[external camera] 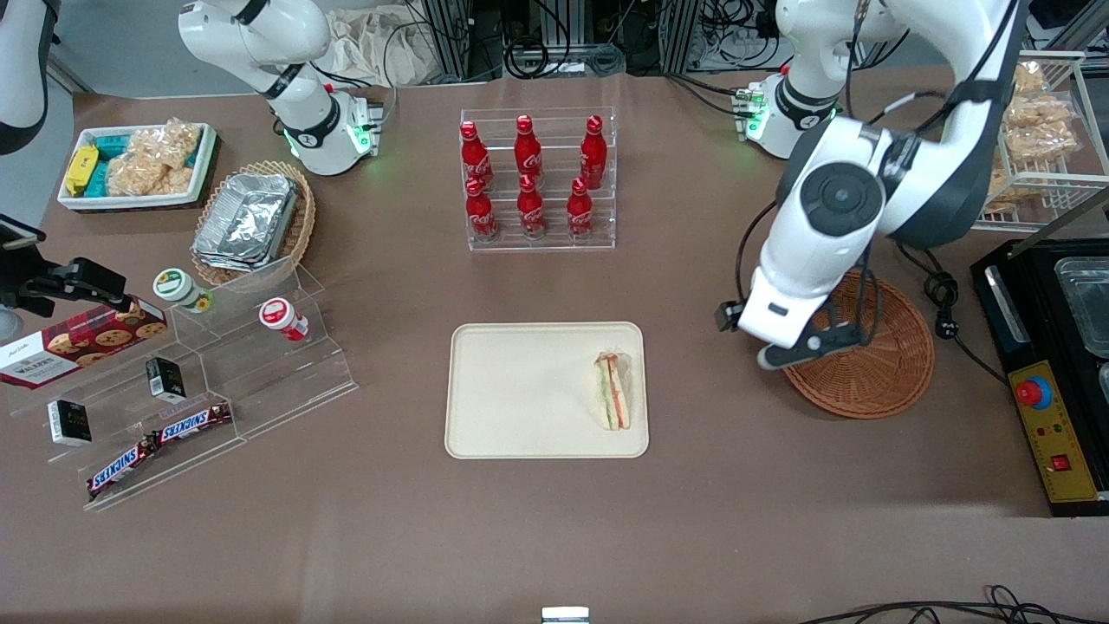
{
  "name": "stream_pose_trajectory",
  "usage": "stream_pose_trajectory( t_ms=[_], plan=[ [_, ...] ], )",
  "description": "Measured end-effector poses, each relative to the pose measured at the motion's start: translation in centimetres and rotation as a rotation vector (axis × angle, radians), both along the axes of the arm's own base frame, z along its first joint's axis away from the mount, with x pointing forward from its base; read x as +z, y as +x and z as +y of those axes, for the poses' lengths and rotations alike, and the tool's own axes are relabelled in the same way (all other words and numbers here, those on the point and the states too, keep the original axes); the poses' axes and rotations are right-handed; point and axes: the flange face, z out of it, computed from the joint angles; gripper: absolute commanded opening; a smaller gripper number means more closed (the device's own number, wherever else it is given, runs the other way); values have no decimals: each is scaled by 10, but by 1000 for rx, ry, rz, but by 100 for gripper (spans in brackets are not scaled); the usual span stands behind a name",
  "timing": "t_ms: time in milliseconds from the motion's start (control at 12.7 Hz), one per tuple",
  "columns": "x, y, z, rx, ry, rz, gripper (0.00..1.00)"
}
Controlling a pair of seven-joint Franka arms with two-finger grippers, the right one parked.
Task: Place sandwich from basket to tray
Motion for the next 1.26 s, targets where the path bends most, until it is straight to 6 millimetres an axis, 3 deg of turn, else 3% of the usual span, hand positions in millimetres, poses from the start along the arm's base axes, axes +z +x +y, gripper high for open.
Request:
stream_pose_trajectory(
  t_ms=[158,395,711,947,1263],
  plan=[
    [9,-8,29,-60,16,15,99],
    [26,-3,82,-185,26,64,99],
    [78,7,144,-299,14,93,99],
    [107,10,168,-347,-3,104,99],
    [125,23,191,-336,-25,96,99]
  ],
)
